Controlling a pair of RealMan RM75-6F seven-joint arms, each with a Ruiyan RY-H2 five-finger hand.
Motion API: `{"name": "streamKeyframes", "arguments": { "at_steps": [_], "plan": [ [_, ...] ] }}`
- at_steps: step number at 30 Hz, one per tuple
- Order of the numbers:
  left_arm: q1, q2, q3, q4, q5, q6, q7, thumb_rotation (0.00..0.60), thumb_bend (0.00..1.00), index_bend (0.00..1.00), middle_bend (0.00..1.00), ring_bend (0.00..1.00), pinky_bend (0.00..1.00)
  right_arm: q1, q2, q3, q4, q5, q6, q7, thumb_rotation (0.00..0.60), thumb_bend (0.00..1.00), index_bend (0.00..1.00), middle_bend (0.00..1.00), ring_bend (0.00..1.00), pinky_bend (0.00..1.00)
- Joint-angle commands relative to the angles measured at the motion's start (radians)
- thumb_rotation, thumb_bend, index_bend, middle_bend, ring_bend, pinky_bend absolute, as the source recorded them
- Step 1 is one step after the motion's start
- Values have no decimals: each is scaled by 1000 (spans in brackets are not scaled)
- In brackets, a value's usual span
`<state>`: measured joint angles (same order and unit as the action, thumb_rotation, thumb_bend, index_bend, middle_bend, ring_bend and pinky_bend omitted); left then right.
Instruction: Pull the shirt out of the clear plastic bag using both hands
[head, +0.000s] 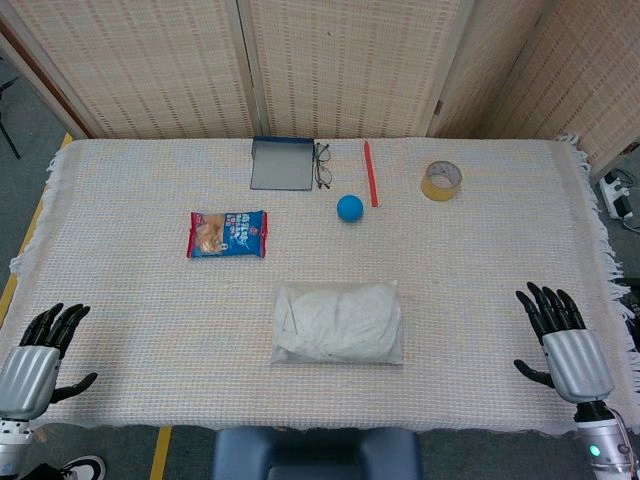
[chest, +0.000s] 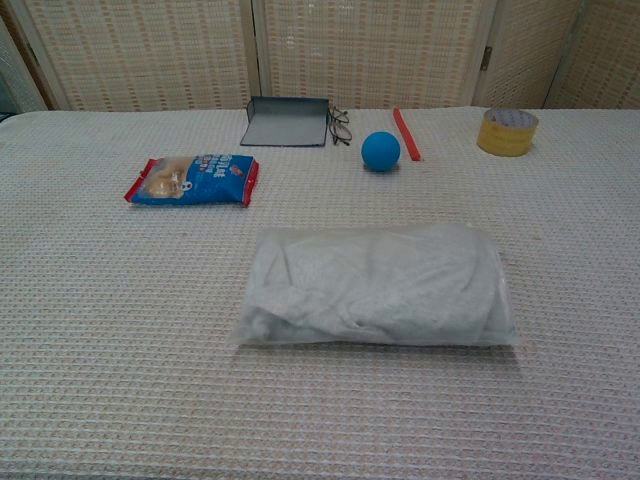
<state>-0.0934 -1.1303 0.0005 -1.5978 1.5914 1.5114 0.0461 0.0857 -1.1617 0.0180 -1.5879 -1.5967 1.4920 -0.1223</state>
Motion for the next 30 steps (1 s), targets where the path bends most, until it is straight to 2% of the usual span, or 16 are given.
{"name": "streamKeyframes", "arguments": {
  "at_steps": [1,6,10,13,14,15,17,22,24,27,30],
  "plan": [
    [1,-1,1,-2,2,1,3,600,186,135,154,23,144,0,0,-1,0,-1,0,0,600,7,0,0,0,0],
    [2,-3,12,-8,24,5,2,600,186,135,158,23,144,-6,9,-6,-5,-11,9,7,600,7,0,0,0,0],
    [3,-19,29,0,96,45,-54,600,187,155,192,57,169,-12,14,-10,-8,-24,26,10,600,8,0,0,0,0],
    [5,-60,42,28,169,102,-139,600,186,222,289,126,235,-14,14,-7,-7,-20,29,12,600,9,0,0,0,0],
    [5,-74,49,39,184,107,-159,600,185,271,354,168,275,-14,14,-6,-6,-19,29,11,600,9,0,0,0,0],
    [2,-90,60,54,198,101,-173,600,184,339,422,212,324,-15,13,-7,-6,-18,28,9,600,10,0,0,0,0],
    [-8,-104,79,69,205,65,-174,600,181,415,474,251,385,-14,9,-6,-5,-19,26,4,600,14,0,0,0,0],
    [-55,-133,118,62,233,-37,-199,600,179,442,561,341,512,-5,-14,-4,5,-23,16,-23,600,19,0,0,0,0],
    [-71,-152,121,68,258,-47,-198,600,181,450,668,456,622,-3,-21,-3,10,-19,9,-35,600,18,0,0,0,0],
    [-95,-209,117,99,304,-41,-187,600,185,458,900,715,836,0,-32,0,18,-8,-1,-57,600,19,0,0,0,0],
    [-109,-279,101,148,330,-19,-188,600,195,483,1000,902,978,0,-38,0,21,-3,-3,-71,600,18,0,0,0,0]
  ]
}}
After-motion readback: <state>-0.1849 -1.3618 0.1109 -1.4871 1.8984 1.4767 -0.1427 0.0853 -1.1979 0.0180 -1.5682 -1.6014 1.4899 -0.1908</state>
